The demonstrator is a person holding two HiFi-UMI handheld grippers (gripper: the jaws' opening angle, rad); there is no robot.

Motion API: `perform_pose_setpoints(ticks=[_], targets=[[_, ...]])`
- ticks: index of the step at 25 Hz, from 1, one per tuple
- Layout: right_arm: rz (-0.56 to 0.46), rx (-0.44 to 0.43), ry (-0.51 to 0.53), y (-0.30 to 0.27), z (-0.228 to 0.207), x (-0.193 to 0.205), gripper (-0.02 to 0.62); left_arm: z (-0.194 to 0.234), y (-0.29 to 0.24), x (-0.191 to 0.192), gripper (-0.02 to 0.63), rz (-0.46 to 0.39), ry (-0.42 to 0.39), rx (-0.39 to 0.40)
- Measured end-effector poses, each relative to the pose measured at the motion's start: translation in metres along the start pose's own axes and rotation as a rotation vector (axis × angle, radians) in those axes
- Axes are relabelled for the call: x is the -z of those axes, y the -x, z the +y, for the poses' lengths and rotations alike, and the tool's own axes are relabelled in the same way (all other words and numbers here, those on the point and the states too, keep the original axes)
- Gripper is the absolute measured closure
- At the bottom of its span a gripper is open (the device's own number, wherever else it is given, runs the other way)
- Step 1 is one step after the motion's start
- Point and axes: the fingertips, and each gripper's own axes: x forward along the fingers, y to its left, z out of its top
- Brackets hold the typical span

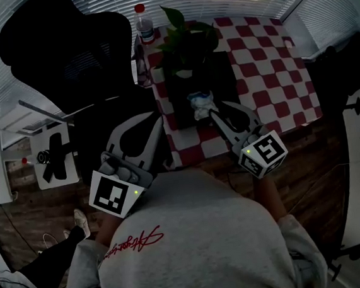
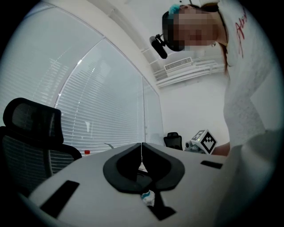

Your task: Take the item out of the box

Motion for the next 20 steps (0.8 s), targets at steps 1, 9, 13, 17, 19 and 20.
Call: perform_pose_setpoints(ticks=[1,9,13,17,19,20], targets=[[0.017,0.003,0.005,-0.002,-0.002,0.004,0.479,0.002,0.001,-0.001,0.589,-0.003,-0.001,-0.006],[0.144,-0.031,0.042,-0.019,-0.008,0.025,0.449,0.008,0.007,0.003,0.589,0.014,0.006,-0.03],[0.2,-0.051,0.061,-0.029,-0.009,0.035,0.446,0.011,0.011,0.009,0.589,0.039,0.019,-0.038],[0.233,-0.07,0.046,-0.04,-0.012,0.043,0.439,0.013,0.015,0.008,0.589,0.034,0.018,-0.05],[0.271,-0.064,0.082,-0.045,-0.016,0.049,0.431,0.015,0.017,0.007,0.589,0.03,0.015,-0.058],[0.29,-0.063,0.1,-0.047,-0.017,0.052,0.43,0.015,0.018,0.006,0.589,0.028,0.013,-0.063]])
